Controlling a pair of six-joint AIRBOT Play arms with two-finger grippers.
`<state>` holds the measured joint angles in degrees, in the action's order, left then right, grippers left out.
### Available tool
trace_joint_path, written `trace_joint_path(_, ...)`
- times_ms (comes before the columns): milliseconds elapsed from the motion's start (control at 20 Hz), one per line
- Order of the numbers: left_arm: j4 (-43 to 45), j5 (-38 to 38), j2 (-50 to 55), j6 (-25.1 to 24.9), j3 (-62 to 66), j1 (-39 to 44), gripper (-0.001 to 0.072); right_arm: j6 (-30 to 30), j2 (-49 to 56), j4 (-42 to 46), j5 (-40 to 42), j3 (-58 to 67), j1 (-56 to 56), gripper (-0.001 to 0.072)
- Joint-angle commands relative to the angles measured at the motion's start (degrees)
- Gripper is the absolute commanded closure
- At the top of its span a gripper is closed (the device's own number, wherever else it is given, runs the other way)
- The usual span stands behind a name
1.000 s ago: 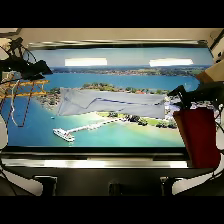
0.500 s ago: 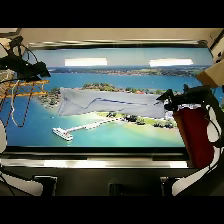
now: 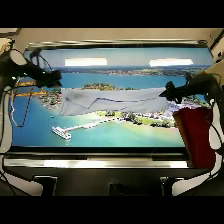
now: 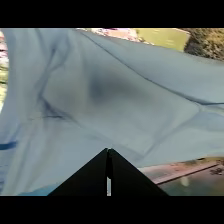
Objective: Fold the clothes and pants, and hang the long-sleeved shirts on hangers.
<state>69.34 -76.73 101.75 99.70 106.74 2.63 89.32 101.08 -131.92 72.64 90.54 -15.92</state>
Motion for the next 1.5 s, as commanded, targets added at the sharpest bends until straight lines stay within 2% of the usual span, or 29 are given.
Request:
trace_joint_path(0,-11.6,16.8,2.8,5.4,-8.7,7.8,0.069,-4.6,-3.7,2.6,7.6,6.0,0.0,0.0674)
trace_joint_path(100,-15.4,23.1,6.3,7.5,-9.2,14.1,0.069,-7.0,-4.8,3.7,10.0,9.2,0.0,0.0674)
trace_joint_path(350,-29.1,39.0,13.2,8.6,-9.1,26.6,0.069,-11.0,-7.6,4.1,14.8,14.1,0.0,0.0674)
trace_joint_path(450,-31.5,42.3,15.1,11.9,-8.7,29.6,0.069,-11.8,-9.1,4.9,16.5,14.7,0.0,0.0674)
trace_joint_path(600,-34.9,43.7,18.4,12.9,-6.1,32.9,0.0691,-12.1,-10.9,5.2,18.1,15.9,0.0,0.0673)
trace_joint_path(800,-35.5,43.0,23.3,17.2,0.6,36.0,0.0691,-12.3,-11.9,5.1,17.2,18.4,0.0,0.0673)
trace_joint_path(950,-35.5,39.6,27.6,22.2,7.4,37.7,0.0691,-12.2,-11.9,5.1,15.1,18.4,0.0,0.0673)
trace_joint_path(1100,-35.5,35.6,28.7,20.7,10.6,37.1,0.0691,-12.2,-11.8,5.1,11.8,18.4,0.0,0.0673)
trace_joint_path(1200,-33.6,30.1,27.2,19.2,10.6,34.1,0.0692,-12.2,-11.8,5.1,10.1,18.4,0.0,0.0673)
trace_joint_path(1300,-23.3,24.1,23.3,19.2,10.6,29.7,0.0693,-12.1,-11.7,3.0,9.0,18.4,0.2,0.0673)
trace_joint_path(1450,-13.2,15.3,14.3,14.3,10.6,20.4,0.0692,-11.8,-10.8,-1.9,6.8,18.4,3.4,0.0673)
